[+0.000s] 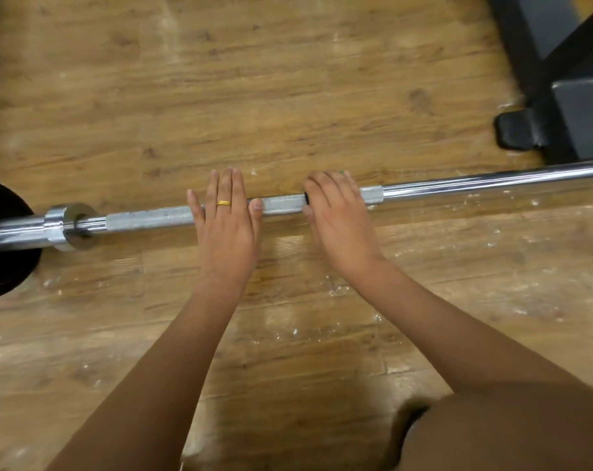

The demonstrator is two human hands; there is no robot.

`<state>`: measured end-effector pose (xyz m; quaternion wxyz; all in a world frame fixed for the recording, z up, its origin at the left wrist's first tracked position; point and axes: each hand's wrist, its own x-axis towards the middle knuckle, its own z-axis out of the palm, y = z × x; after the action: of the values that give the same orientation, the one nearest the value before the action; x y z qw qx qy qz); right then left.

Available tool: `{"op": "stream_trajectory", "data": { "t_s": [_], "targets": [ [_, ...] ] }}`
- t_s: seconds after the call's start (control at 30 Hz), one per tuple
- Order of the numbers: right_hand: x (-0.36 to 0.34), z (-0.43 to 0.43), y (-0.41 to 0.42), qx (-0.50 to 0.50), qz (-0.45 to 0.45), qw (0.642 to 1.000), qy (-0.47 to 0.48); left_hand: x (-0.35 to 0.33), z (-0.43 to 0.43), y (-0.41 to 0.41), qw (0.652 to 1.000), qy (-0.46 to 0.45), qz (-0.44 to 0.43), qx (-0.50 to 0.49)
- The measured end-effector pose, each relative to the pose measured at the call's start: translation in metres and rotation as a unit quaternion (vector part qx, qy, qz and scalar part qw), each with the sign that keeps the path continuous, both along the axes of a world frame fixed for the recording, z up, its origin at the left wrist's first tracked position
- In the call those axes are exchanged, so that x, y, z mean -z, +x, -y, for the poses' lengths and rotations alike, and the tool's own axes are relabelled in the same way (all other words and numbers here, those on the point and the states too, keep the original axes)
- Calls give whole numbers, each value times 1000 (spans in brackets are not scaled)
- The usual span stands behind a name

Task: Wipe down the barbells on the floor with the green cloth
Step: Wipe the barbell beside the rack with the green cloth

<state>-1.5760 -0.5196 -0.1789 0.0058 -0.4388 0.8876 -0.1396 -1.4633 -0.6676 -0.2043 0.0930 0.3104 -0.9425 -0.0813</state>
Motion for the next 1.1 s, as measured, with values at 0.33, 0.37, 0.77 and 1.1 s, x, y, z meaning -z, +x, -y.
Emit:
{"op": "stream_trajectory", "data": {
  "t_s": [0.33,0.37,0.77,1.1],
  "targets": [
    [2,-37,-24,31,-3,1000,0,11,2,-5,998,-29,-53,-13],
    [3,-32,-19,45,3,999,-13,12,2,-5,998,-33,-59,-14],
    [4,-42,-38,22,-4,999,-25,5,7,-10,999,-18,-41,-11],
    [6,-53,-29,74,3,997,-39,-2,-37,-18,995,28,-86,-30]
  ]
}}
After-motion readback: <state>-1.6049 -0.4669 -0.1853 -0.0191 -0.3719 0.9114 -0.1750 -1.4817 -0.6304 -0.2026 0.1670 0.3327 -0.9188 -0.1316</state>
